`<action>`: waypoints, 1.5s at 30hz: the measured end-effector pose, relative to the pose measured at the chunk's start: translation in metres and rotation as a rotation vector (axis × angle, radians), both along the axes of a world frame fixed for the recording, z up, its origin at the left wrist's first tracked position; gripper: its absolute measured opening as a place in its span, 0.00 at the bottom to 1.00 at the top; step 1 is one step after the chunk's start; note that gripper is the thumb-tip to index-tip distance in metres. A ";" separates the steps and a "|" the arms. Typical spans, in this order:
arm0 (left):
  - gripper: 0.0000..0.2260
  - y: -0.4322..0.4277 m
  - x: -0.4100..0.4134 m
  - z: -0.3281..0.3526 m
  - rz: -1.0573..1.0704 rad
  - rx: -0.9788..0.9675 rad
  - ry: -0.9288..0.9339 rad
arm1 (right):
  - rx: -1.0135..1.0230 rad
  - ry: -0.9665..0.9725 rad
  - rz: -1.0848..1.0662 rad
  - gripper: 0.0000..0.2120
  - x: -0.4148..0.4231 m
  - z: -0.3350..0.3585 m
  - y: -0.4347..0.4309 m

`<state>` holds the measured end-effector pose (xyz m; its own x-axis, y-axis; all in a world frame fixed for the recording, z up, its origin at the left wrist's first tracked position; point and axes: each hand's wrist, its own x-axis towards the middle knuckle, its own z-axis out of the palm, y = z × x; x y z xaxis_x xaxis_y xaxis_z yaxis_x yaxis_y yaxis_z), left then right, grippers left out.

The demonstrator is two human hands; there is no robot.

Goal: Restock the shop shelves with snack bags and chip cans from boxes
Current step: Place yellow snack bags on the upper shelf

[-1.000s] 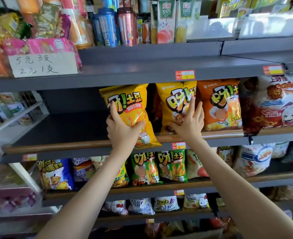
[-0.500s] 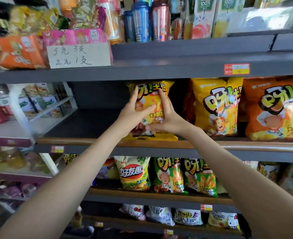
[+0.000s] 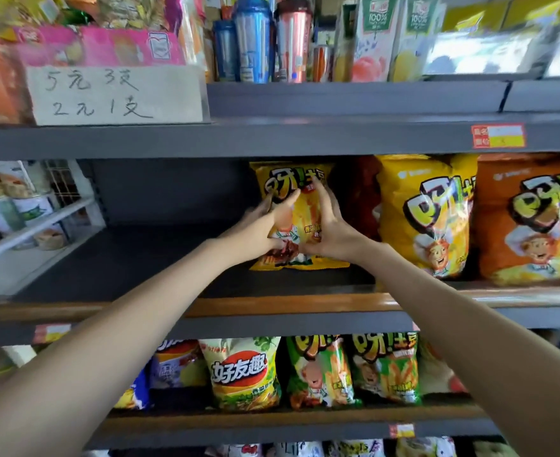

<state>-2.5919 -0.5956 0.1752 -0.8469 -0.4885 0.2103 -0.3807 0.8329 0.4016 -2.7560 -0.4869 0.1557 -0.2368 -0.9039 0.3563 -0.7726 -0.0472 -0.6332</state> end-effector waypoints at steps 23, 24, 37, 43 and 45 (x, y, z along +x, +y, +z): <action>0.41 -0.056 -0.061 -0.032 0.125 -0.225 -0.065 | 0.095 0.306 -0.321 0.53 -0.019 -0.005 -0.062; 0.42 -0.055 -0.066 -0.032 0.201 -0.235 -0.107 | 0.085 0.334 -0.357 0.52 -0.020 -0.007 -0.065; 0.48 -0.057 -0.089 -0.034 0.100 -0.130 -0.086 | 0.077 0.401 -0.513 0.50 -0.030 -0.018 -0.064; 0.44 -0.036 -0.074 -0.021 0.173 -0.067 -0.196 | 0.169 0.273 -0.537 0.52 -0.013 -0.009 -0.047; 0.39 -0.021 -0.060 -0.017 0.139 -0.096 -0.178 | 0.068 0.189 -0.490 0.49 -0.002 -0.011 -0.036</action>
<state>-2.6518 -0.6163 0.1587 -0.8008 -0.5878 0.1148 -0.5519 0.7987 0.2397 -2.7577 -0.5225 0.1452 -0.5748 -0.7258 0.3779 -0.7947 0.3850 -0.4693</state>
